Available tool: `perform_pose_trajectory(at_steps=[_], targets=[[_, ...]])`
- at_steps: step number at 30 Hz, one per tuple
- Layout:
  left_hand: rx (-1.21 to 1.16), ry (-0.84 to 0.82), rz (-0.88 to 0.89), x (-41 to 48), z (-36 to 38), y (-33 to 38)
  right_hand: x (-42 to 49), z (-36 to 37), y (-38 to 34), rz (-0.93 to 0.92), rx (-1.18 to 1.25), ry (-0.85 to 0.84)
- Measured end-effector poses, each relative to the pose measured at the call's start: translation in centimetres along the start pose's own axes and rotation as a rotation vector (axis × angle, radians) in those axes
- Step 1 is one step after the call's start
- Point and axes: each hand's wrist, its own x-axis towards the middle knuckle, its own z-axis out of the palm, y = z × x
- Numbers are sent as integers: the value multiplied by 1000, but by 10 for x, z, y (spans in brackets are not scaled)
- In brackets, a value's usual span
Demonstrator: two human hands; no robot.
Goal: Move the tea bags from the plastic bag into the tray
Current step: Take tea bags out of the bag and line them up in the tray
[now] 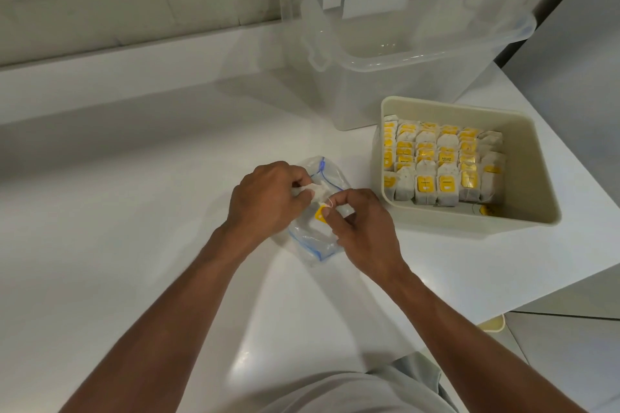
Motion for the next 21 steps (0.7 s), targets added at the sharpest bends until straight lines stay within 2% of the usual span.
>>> perform_pose_trajectory(at_steps=[3,7,10,11,13,15,16,17,18,20,21], targets=[[-130,-2,-9,4,-6,-3,2,-3,-7,-31,-36,-2],[-168,-33,-23,10,-13,-5,7,-14,-20,-92,-63,-40],[-211,17,-20,15,-17,-10,14,-27,-35,-184,-252,-38],[-237,30,-24,16,-19,-11,16,-33,-40,-211,-370,-73],[-286,46,-40,19,-22,-13,19,-46,-49,-224,-492,-262],[-285,67,-40,22,-25,-13,23,-54,-61,-162,-307,-495],[-299,57,-27,23,-27,-13,26,-55,-66,-127,-192,-541],[-363,15,-13,23,-29,-12,31,-54,-67,-126,-141,-496],[-473,-67,-12,23,-32,-9,38,-52,-65,-152,-194,-383],[-645,-223,-44,18,-35,-3,50,-48,-61,-223,-473,-138],[-645,-228,-37,18,-35,-3,54,-47,-59,-220,-514,-103]])
